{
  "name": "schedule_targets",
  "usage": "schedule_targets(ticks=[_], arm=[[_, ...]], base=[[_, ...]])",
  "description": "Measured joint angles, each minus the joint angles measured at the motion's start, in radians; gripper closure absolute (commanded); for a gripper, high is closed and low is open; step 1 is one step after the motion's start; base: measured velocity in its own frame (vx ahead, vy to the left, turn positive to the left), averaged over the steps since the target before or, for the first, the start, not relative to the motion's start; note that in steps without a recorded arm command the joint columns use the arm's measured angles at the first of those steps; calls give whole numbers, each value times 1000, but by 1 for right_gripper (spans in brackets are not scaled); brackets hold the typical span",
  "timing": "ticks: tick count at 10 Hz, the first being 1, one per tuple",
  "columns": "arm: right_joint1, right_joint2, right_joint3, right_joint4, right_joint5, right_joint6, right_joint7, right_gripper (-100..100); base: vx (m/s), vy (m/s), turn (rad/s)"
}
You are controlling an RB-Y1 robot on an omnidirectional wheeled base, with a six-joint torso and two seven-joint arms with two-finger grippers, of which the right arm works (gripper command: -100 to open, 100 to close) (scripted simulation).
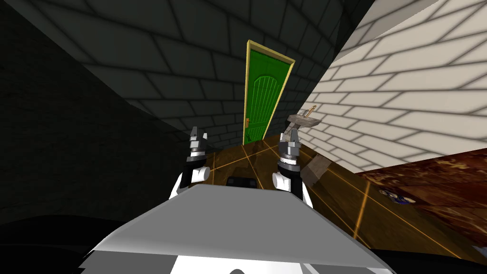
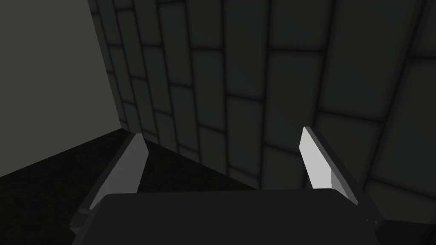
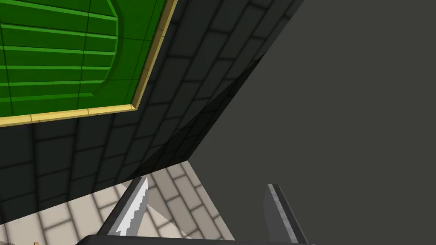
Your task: Pull the door open
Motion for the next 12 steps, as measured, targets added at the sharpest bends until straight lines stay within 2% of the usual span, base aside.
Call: schedule_targets(ticks=[1,6,9,12], arm=[[-7,-10,8,23,-14,-11,-19,-100],[-80,-50,66,111,-79,-3,-122,-100],[-105,-70,97,162,-112,-15,-175,-100],[-142,-84,128,211,-142,-15,-224,-100]], base=[[117,-9,-8],[120,-1,-2],[80,-4,-2],[76,0,-2]])
